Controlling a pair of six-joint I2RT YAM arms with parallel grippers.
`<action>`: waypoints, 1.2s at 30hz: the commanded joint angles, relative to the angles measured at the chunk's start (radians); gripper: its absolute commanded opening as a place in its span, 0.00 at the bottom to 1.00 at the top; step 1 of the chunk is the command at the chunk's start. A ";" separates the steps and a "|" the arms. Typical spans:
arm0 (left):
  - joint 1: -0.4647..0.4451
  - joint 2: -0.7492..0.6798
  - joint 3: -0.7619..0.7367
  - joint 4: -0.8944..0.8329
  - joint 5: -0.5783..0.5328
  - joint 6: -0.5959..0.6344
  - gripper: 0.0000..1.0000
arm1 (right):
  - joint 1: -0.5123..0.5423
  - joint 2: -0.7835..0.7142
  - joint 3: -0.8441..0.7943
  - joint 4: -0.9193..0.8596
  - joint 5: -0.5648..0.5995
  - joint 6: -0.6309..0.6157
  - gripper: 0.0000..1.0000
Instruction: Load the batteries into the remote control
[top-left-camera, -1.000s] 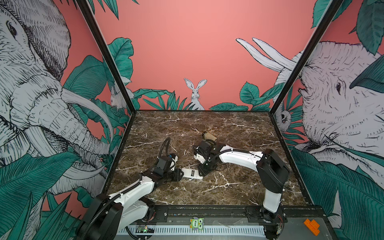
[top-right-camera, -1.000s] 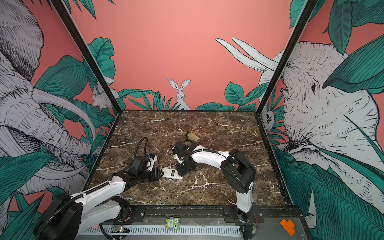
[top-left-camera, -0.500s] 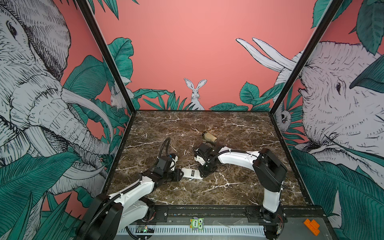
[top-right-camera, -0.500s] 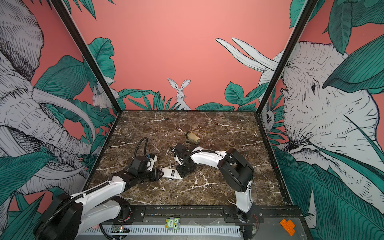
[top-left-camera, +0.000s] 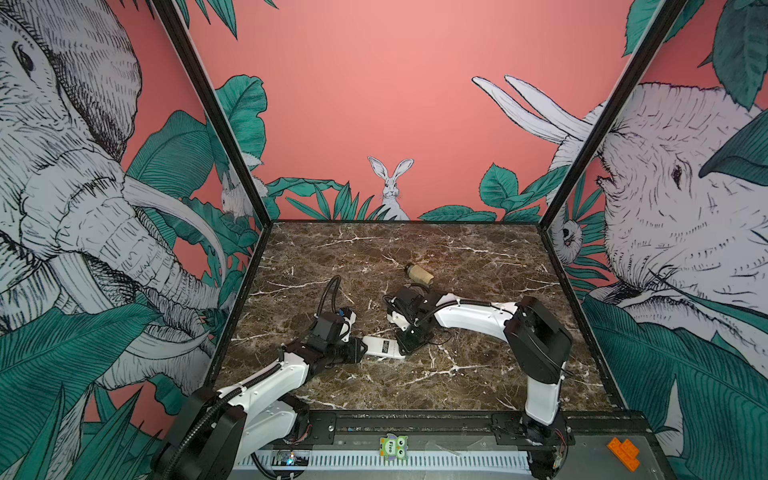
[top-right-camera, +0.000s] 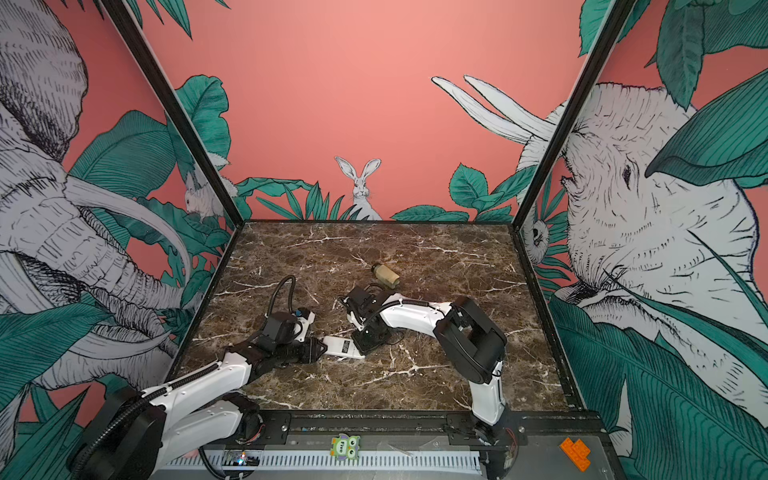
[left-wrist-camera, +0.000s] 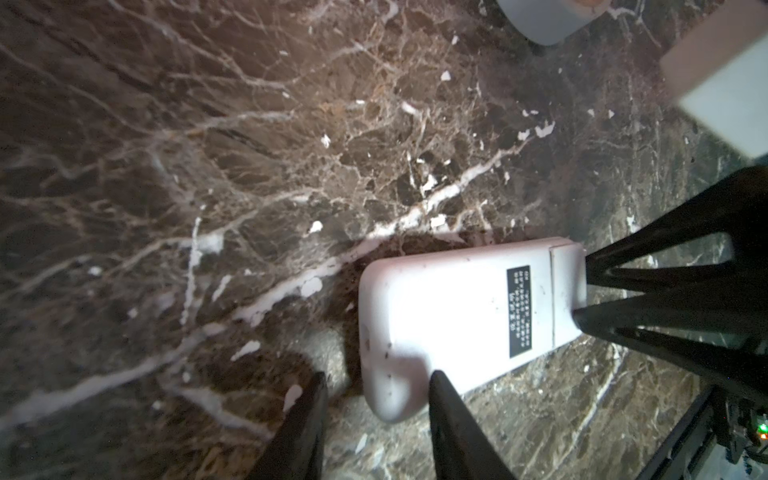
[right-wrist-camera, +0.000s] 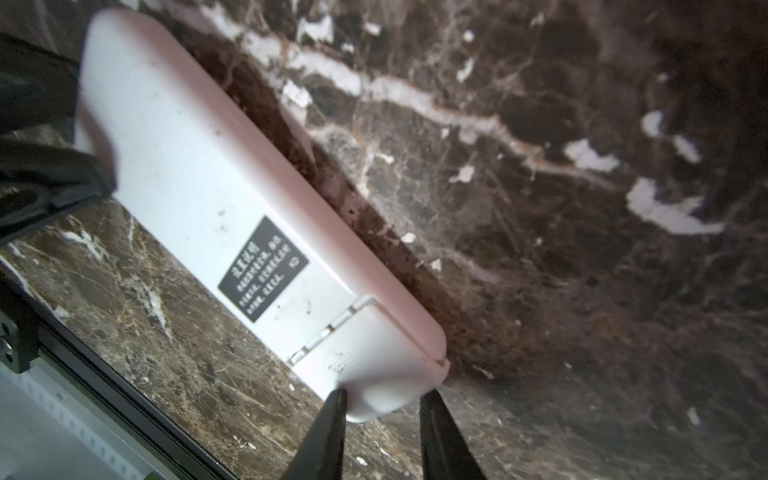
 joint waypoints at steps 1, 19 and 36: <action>0.006 -0.011 -0.017 0.010 0.008 -0.005 0.41 | 0.014 0.033 0.018 0.019 -0.001 0.016 0.29; 0.006 0.011 -0.089 0.132 0.105 -0.107 0.33 | 0.025 0.067 0.062 0.052 -0.019 0.040 0.28; -0.025 0.001 -0.101 0.143 0.089 -0.152 0.29 | 0.034 0.065 0.070 0.075 -0.026 0.045 0.30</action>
